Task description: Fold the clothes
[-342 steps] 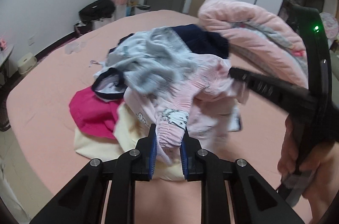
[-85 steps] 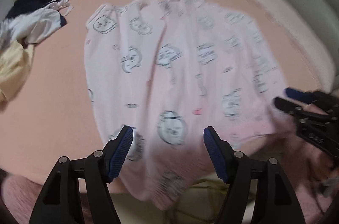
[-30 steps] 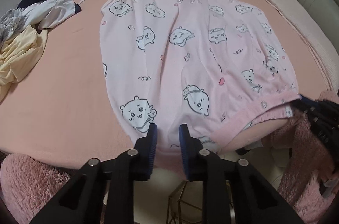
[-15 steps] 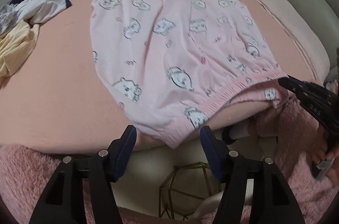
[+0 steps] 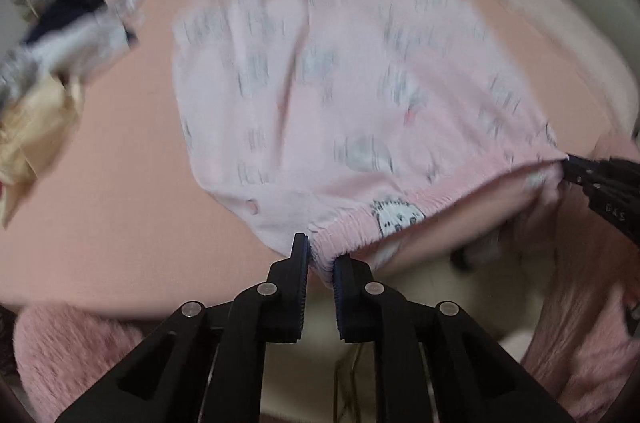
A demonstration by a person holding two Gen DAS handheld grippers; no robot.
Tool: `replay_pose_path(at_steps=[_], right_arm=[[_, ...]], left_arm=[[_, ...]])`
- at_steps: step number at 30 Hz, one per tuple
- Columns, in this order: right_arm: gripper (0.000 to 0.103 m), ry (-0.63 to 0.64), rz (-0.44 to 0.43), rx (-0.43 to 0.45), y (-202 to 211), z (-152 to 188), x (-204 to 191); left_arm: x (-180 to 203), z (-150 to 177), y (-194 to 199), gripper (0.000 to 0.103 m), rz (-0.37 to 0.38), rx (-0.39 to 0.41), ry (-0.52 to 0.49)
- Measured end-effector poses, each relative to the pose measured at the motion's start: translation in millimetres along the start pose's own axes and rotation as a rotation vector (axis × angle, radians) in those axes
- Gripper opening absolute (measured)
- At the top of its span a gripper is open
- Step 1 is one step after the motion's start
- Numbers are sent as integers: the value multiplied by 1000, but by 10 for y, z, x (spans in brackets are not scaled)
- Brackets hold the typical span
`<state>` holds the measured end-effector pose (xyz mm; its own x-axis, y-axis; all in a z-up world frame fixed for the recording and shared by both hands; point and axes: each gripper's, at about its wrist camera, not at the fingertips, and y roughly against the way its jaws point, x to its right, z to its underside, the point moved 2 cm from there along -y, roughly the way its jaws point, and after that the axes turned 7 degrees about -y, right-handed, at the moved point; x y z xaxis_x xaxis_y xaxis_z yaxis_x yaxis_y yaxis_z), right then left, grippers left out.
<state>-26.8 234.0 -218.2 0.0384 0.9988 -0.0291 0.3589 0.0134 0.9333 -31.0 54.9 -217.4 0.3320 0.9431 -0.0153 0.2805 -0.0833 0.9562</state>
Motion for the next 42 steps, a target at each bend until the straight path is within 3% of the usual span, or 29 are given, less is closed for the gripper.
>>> replay_pose_path(at_steps=[2, 3, 4, 5, 6, 7, 8, 10, 12, 14, 15, 20, 21, 23, 25, 28, 30, 35, 41, 42], right_arm=[[12, 20, -2, -71, -113, 35, -38], [14, 29, -11, -57, -58, 28, -58], [21, 31, -50, -57, 10, 33, -63], [29, 33, -89, -57, 78, 37, -68], [32, 36, -128, -56, 147, 41, -72], [41, 38, -168, -58, 216, 46, -76], [47, 41, -212, -64, 285, 55, -73], [48, 30, -276, -49, 423, 44, -50], [48, -33, -270, 9, 486, -21, 36], [48, -119, -230, 68, 473, -103, 153], [48, -147, -217, 45, 349, -120, 194], [47, -248, -226, -78, -97, -66, 320], [47, -256, -218, -80, -95, -40, 342], [47, -259, -158, -106, -93, 23, 375], [47, -283, -140, -117, -76, 83, 425], [47, -340, -213, -54, 59, 96, 509], [47, -357, -237, -16, 108, 86, 522], [48, -363, -243, -36, 9, 137, 472], [48, -367, -249, -60, -106, 195, 411], [48, -361, -253, -61, -109, 189, 395]], left_arm=[[-82, 43, -28, 16, 42, -12, 48], [-121, 56, -14, 20, 62, -13, 69], [-155, 57, 57, 35, 84, 2, 82], [-186, 62, 139, 60, 114, 28, 92], [-218, 66, 221, 69, 145, 54, 103], [-258, 76, 302, 71, 170, 81, 120], [-324, 95, 372, 71, 185, 109, 150], [-469, 129, 471, 71, 204, 154, 219], [-600, 127, 363, 68, 193, 130, 303], [-737, 130, 192, 33, 199, 88, 391], [-733, 151, 99, 31, 226, 64, 418], [-596, 144, -97, 30, 265, 23, 406], [-571, 154, -114, 30, 243, 5, 386], [-535, 180, -139, 30, 121, -59, 319], [-562, 193, -47, 30, 36, -45, 308], [-631, 135, 158, 30, 133, 78, 362], [-619, 59, 184, 30, 159, 113, 352], [-518, 20, -60, 32, 265, 70, 390], [-607, 157, -108, 32, 45, 4, 415], [-627, 178, -106, 32, 35, 2, 425]])
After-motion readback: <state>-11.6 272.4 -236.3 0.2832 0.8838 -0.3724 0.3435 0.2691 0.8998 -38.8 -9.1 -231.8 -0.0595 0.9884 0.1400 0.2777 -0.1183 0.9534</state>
